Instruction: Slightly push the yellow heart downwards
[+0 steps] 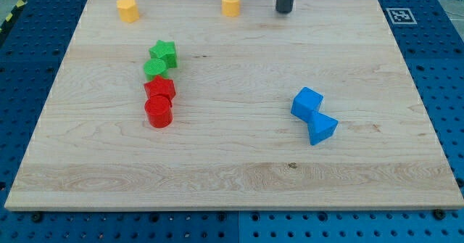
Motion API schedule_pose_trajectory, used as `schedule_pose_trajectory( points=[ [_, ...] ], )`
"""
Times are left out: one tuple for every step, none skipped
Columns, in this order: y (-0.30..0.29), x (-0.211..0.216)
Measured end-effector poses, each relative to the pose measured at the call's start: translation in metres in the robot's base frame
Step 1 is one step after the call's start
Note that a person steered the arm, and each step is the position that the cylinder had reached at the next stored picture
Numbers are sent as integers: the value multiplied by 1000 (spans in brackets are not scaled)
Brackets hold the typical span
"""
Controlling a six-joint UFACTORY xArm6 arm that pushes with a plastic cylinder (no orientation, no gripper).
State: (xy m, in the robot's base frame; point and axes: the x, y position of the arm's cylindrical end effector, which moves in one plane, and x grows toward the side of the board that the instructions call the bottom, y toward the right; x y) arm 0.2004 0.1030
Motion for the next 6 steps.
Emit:
schedule_pose_trajectory(
  points=[
    [-4, -9],
    [-55, -8],
    [-106, -8],
    [-114, -7],
    [-114, -2],
    [-114, 8]
  ],
)
